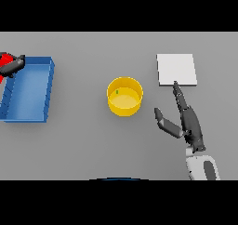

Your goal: Pick up the red beaker and tilt it to pour out 1 green nut into yellow bowl. Pick up the yellow bowl and place it on the metallic measuring scale.

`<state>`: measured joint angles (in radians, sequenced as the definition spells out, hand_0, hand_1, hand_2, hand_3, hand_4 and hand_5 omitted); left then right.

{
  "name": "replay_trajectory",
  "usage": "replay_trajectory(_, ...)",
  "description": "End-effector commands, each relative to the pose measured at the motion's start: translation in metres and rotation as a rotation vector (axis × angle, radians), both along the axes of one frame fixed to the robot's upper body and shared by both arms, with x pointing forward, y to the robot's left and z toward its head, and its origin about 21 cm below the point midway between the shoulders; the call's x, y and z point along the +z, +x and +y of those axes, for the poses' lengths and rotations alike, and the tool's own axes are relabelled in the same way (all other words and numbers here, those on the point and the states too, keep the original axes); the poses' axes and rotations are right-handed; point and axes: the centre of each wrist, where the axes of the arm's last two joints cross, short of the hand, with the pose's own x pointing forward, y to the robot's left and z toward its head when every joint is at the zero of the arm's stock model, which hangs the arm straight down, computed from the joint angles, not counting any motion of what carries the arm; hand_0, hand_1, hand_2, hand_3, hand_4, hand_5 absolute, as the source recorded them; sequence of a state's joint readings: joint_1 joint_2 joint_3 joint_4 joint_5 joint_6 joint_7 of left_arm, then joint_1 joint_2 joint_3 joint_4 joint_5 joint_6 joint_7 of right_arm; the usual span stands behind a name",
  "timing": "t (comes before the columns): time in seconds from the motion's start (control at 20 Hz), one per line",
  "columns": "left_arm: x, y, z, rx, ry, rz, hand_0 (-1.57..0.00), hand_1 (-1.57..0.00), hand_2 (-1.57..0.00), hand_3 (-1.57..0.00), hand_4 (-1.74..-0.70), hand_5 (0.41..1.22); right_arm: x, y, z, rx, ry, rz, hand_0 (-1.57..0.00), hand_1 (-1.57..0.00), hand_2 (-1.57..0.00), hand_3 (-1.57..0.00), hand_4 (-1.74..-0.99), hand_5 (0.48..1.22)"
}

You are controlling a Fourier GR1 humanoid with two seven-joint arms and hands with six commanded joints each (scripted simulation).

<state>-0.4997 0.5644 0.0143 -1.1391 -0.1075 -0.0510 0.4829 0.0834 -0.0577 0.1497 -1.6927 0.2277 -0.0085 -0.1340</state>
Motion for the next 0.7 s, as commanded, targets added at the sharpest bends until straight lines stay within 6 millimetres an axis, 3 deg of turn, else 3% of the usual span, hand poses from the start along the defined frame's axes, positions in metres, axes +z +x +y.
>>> replay_trajectory(0.0,0.001,-0.002,0.002,-0.016,-0.031,0.022,-0.75,-0.69,-0.65,-0.67,-1.05,0.683,0.000,-0.003,0.000,0.000,0.006,-0.015,0.00,0.00,0.00,0.00,-1.150,0.671)
replay_trajectory(0.1,0.004,-0.003,0.006,-0.040,0.026,0.083,-0.48,-0.44,-0.42,-0.43,-0.92,0.651,0.003,0.002,-0.002,-0.009,0.010,-0.003,0.00,0.00,0.00,0.00,-1.155,0.670)
replay_trajectory(0.25,-0.002,-0.006,0.007,-0.053,0.097,0.144,-0.25,-0.22,-0.21,-0.22,-0.83,0.627,-0.001,0.001,-0.003,-0.006,-0.017,0.001,0.00,0.00,0.00,0.00,-1.156,0.665)
replay_trajectory(0.45,-0.004,-0.003,0.004,-0.056,0.133,0.098,-0.10,-0.09,-0.09,-0.09,-0.78,0.631,0.000,0.002,0.000,-0.014,-0.032,-0.011,0.00,0.00,0.00,0.00,-1.154,0.657)
replay_trajectory(0.65,-0.003,-0.003,-0.003,-0.082,0.087,0.003,-0.04,-0.04,-0.03,-0.04,-0.78,0.644,0.009,0.010,0.001,0.037,-0.152,0.001,0.00,0.00,0.00,0.00,-1.087,0.649)
